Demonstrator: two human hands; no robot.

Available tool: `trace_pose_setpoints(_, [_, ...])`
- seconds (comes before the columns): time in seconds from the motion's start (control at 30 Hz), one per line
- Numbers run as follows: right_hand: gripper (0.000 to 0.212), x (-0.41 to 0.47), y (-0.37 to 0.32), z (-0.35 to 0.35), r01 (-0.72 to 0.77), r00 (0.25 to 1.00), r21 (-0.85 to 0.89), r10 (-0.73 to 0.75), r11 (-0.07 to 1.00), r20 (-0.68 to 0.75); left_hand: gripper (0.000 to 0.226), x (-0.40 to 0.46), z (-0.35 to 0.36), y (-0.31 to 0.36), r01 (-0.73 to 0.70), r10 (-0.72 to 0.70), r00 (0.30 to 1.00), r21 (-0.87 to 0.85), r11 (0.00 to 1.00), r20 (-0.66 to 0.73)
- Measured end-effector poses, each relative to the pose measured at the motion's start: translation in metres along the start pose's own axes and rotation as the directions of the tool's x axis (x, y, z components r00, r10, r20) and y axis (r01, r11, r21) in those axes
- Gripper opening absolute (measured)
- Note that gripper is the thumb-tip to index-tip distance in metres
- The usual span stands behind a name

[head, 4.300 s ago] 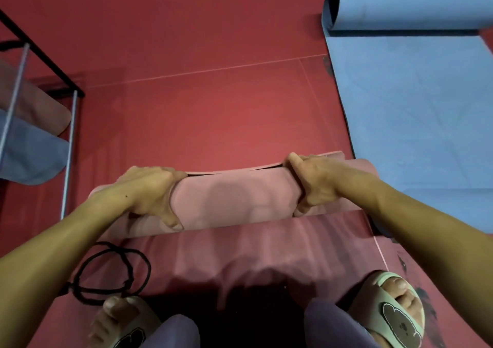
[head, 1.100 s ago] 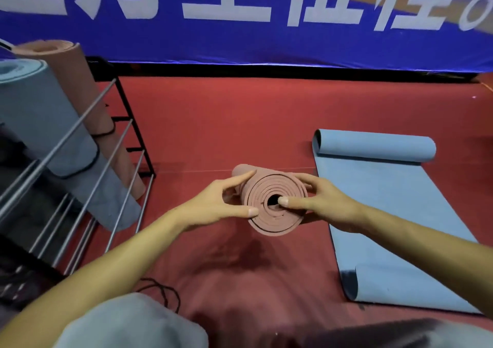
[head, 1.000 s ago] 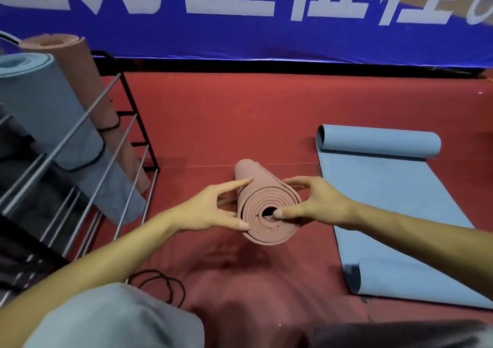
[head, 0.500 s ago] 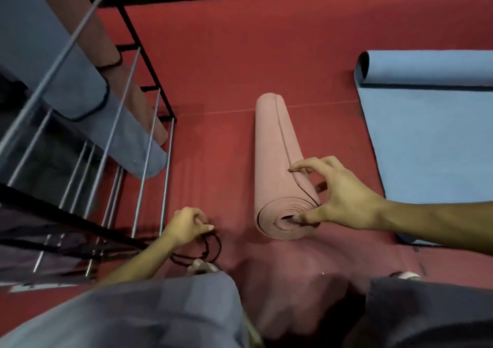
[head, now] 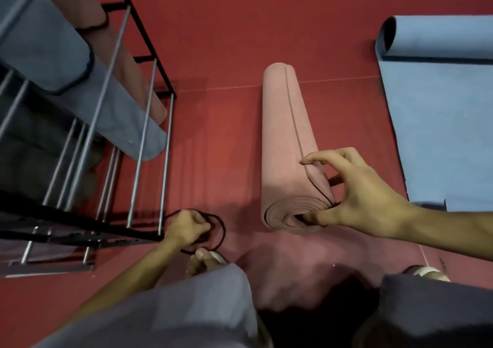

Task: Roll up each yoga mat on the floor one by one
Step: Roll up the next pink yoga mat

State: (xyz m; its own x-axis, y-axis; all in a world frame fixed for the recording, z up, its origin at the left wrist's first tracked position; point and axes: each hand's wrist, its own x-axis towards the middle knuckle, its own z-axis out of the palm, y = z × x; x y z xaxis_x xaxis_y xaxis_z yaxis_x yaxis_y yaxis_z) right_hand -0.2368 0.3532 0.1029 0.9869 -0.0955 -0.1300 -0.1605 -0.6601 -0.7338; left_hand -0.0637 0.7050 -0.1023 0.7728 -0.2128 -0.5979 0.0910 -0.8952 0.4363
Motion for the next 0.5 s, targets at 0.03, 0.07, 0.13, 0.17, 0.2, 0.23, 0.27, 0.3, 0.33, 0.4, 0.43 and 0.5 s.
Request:
trace_pose_setpoints(0.03, [0.095, -0.001, 0.0, 0.0, -0.006, 1.0, -0.002, 0.006, 1.0, 0.001, 0.017, -0.005, -0.007, 0.005, -0.015, 0.014, 1.0, -0.035, 0.999, -0.017])
trace_pose_setpoints(0.07, [0.094, -0.003, -0.001, -0.001, -0.009, 1.0, -0.005, 0.009, 1.0, -0.001, 0.016, -0.011, -0.015, 0.01, -0.034, 0.032, 0.999, -0.066, 0.997, -0.03])
trace_pose_setpoints(0.13, [0.094, -0.004, -0.006, -0.006, -0.016, 1.0, -0.017, 0.015, 1.0, -0.005, 0.015, -0.025, -0.034, 0.022, -0.068, 0.066, 0.997, -0.096, 0.993, -0.027])
trace_pose_setpoints(0.17, [0.094, -0.003, -0.01, -0.009, -0.021, 1.0, -0.025, 0.021, 0.999, -0.006, 0.015, -0.032, -0.045, 0.028, -0.088, 0.087, 0.996, -0.088, 0.992, -0.022])
trace_pose_setpoints(0.2, [0.094, -0.001, -0.014, -0.012, -0.033, 0.999, -0.036, 0.033, 0.999, -0.004, 0.013, -0.04, -0.057, 0.036, -0.112, 0.111, 0.994, -0.077, 0.991, -0.01])
trace_pose_setpoints(0.23, [0.095, -0.001, -0.017, -0.015, -0.048, 0.999, -0.051, 0.049, 0.998, 0.001, 0.01, -0.049, -0.068, 0.044, -0.14, 0.141, 0.99, -0.066, 0.988, 0.006])
trace_pose_setpoints(0.27, [0.096, 0.001, -0.021, -0.019, -0.053, 0.999, -0.074, 0.054, 0.996, 0.003, 0.008, -0.057, -0.081, 0.052, -0.178, 0.179, 0.984, -0.045, 0.983, 0.014])
trace_pose_setpoints(0.3, [0.096, 0.002, -0.025, -0.022, -0.054, 0.999, -0.1, 0.055, 0.994, 0.003, 0.006, -0.066, -0.094, 0.063, -0.223, 0.223, 0.975, -0.012, 0.975, 0.011])
trace_pose_setpoints(0.33, [0.097, 0.002, -0.028, -0.025, -0.055, 0.998, -0.12, 0.055, 0.991, 0.002, 0.006, -0.074, -0.107, 0.074, -0.265, 0.265, 0.964, 0.021, 0.964, 0.0])
trace_pose_setpoints(0.4, [0.097, -0.001, -0.038, -0.034, -0.06, 0.998, -0.163, 0.061, 0.985, 0.002, 0.009, -0.089, -0.134, 0.1, -0.341, 0.343, 0.938, 0.048, 0.939, -0.041])
trace_pose_setpoints(0.43, [0.097, -0.003, -0.044, -0.04, -0.063, 0.998, -0.192, 0.065, 0.979, 0.007, 0.009, -0.098, -0.148, 0.116, -0.378, 0.38, 0.923, 0.053, 0.924, -0.055])
trace_pose_setpoints(0.5, [0.099, -0.008, -0.056, -0.051, -0.067, 0.996, -0.268, 0.081, 0.961, 0.041, 0.01, -0.119, -0.174, 0.15, -0.47, 0.474, 0.878, 0.078, 0.879, -0.058])
